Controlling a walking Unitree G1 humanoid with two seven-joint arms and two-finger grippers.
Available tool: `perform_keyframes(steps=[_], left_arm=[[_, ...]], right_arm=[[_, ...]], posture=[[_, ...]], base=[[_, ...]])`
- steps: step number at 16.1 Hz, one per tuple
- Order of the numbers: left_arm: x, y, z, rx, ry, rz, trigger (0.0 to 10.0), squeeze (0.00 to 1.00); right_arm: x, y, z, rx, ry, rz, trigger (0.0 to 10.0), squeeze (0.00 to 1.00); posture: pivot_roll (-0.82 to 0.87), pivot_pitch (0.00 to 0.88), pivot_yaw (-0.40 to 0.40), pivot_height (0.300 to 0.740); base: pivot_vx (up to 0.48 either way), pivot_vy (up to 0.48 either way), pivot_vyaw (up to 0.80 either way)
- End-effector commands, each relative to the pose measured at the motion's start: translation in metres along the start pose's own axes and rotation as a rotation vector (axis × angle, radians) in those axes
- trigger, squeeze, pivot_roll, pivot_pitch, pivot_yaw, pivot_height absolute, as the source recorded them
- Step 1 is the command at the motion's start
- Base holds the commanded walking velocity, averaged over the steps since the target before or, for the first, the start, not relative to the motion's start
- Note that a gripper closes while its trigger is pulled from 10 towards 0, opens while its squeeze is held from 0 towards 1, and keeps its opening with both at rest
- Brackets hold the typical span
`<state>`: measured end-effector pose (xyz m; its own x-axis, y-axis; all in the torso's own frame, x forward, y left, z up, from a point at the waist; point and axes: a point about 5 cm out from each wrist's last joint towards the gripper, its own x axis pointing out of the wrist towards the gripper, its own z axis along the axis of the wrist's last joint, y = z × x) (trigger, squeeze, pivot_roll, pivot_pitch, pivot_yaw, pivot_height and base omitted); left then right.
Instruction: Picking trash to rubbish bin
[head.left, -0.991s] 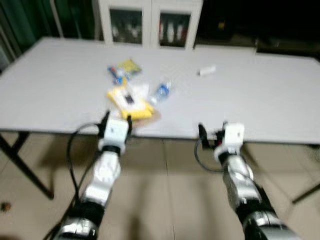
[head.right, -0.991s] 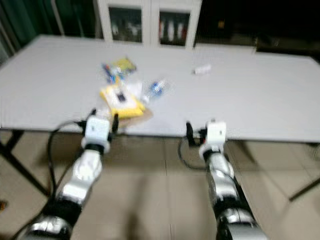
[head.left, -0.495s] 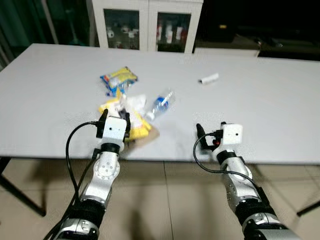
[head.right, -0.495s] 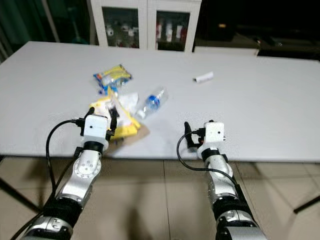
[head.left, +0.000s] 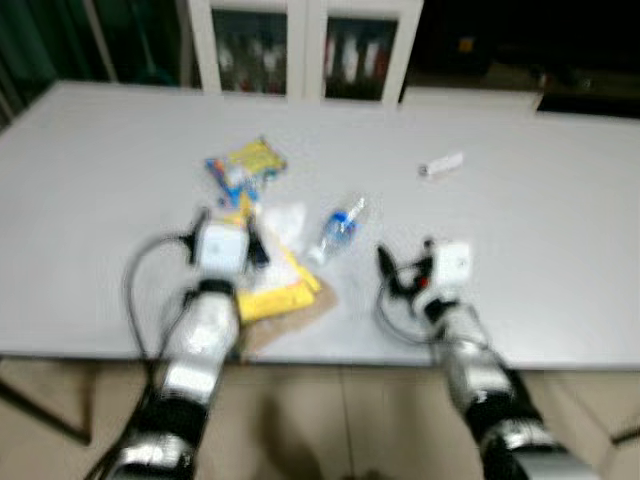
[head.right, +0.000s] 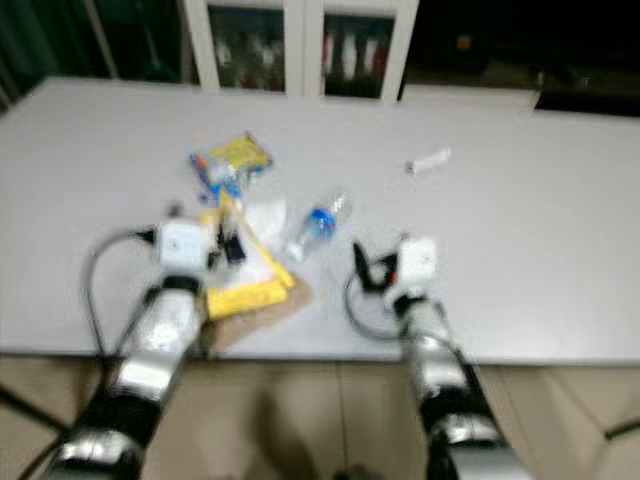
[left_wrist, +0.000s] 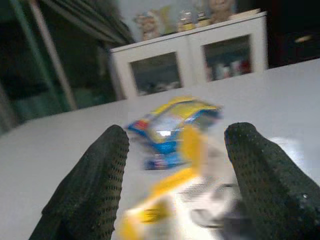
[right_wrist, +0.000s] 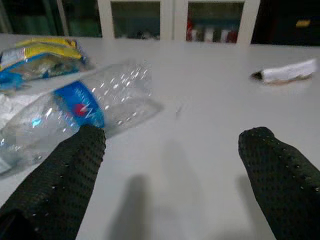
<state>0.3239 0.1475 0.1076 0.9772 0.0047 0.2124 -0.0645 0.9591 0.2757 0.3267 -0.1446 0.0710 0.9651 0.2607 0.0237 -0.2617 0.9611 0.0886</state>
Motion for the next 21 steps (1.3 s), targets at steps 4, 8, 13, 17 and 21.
perform_keyframes(steps=[4, 8, 13, 17, 21], left_arm=[[0.005, 0.010, 0.008, -0.037, -0.018, 0.025, 10.0, 0.00], [0.015, 0.010, 0.024, -0.121, -0.056, 0.022, 10.0, 0.00], [0.022, 0.015, 0.029, -0.454, 0.041, 0.015, 10.0, 0.00], [0.025, 0.023, 0.026, -0.595, 0.273, -0.039, 10.0, 0.00], [0.027, 0.041, 0.049, -0.645, 0.356, 0.000, 10.0, 0.00]], right_arm=[[0.003, 0.019, 0.013, 0.092, -0.020, 0.287, 10.0, 0.00], [-0.006, 0.037, 0.023, 0.140, -0.019, 0.548, 10.0, 0.00], [-0.021, 0.049, 0.025, 0.171, 0.030, 0.718, 10.0, 0.00], [-0.026, 0.052, 0.024, 0.181, 0.051, 0.734, 10.0, 0.00], [-0.029, 0.054, 0.022, 0.186, 0.065, 0.732, 10.0, 0.00]], posture=[[0.02, 0.016, -0.053, 0.740], [0.02, 0.008, -0.057, 0.740], [0.02, 0.002, -0.055, 0.740], [0.03, 0.018, -0.056, 0.740], [0.04, 0.033, -0.043, 0.740]], base=[[0.000, 0.000, 0.00], [0.000, 0.000, 0.00], [0.000, 0.000, 0.00], [0.000, 0.000, 0.00], [0.000, 0.000, 0.00]])
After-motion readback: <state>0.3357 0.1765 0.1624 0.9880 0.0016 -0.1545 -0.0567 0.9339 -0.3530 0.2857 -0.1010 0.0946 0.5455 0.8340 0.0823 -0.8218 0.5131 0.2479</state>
